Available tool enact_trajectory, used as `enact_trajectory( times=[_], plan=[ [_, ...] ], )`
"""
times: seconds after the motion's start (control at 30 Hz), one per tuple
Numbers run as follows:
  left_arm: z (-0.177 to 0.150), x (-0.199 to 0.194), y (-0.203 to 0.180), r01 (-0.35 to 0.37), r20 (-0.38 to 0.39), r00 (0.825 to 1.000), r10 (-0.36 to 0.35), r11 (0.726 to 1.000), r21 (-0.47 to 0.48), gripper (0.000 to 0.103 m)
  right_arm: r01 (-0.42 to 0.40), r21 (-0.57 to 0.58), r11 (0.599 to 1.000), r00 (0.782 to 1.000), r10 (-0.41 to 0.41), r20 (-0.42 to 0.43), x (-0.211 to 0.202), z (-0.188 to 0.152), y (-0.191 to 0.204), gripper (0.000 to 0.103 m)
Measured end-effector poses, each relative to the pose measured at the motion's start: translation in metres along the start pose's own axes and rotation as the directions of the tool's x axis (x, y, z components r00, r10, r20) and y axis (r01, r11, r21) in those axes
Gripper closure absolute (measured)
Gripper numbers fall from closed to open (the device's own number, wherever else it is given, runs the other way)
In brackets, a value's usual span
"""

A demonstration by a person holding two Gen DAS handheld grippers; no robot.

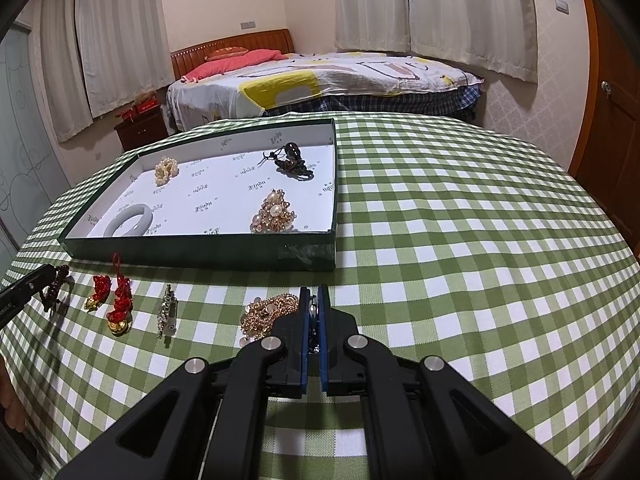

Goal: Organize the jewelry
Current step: 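Carry the bracelet toward the green box with left while right lifts the gold chain brooch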

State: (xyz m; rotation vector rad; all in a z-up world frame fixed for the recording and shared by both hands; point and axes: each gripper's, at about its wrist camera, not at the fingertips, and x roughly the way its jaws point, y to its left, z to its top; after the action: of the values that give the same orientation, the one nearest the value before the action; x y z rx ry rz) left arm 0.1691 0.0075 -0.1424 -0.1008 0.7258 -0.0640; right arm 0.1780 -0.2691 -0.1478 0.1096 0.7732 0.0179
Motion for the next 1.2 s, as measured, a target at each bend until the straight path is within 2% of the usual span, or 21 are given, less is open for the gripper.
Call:
enact_trajectory(
  times=[0.83,1.2],
  plan=[
    [0.029,-0.031,-0.004,0.032,0.112,0.993,-0.030,0.999,-0.020,0.095,-0.027,-0.001,1.000,0.999,0.027,0.040,-0.011,0.010,0.007,0.099],
    [0.069,-0.036,-0.017,0.065,0.195,0.979,-0.064,0.998,0.001,0.095,-0.076,-0.019,0.997,0.989,0.078,0.128,-0.024,0.050,0.023,0.099]
  ],
)
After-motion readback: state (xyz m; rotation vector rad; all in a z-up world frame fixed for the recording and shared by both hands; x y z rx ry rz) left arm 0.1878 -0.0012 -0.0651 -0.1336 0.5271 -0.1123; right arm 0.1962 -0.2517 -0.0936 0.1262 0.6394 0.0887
